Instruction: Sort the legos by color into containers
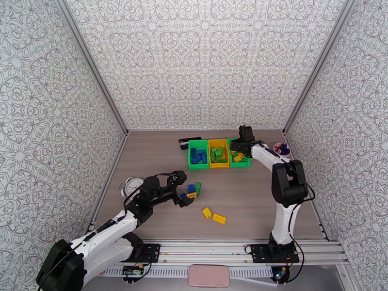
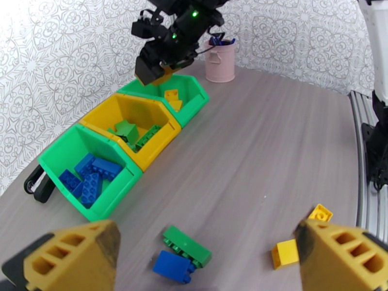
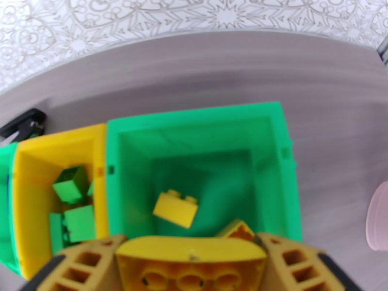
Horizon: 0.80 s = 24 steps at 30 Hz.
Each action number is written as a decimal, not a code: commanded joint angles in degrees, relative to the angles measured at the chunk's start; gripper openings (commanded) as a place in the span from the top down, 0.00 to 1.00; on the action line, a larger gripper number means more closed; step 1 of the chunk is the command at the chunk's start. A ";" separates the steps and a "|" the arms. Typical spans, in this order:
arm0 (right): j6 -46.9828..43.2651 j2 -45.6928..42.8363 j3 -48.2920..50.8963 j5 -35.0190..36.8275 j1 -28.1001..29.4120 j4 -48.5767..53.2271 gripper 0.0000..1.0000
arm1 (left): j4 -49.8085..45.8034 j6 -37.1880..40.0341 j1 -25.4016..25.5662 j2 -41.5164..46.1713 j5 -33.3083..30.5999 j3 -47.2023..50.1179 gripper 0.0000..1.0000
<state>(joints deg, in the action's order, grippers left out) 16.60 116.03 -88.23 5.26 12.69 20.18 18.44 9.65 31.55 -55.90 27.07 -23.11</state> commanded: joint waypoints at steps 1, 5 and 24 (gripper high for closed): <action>-1.35 0.23 -3.11 -0.55 -0.04 1.87 0.24 | -0.99 1.42 -0.87 0.76 -0.70 0.25 0.00; -1.31 -4.68 1.22 -0.69 -0.04 -0.34 0.14 | -1.39 2.30 -1.29 1.01 -0.94 0.21 0.00; -9.99 -40.82 36.87 -15.50 2.46 -9.27 0.07 | -23.82 -17.94 3.25 -10.24 -30.67 -17.50 0.00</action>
<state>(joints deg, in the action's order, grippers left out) 9.17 79.02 -54.04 -7.07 14.24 11.09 0.93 -0.01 32.21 -63.26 7.35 -37.36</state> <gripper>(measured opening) 0.930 0.995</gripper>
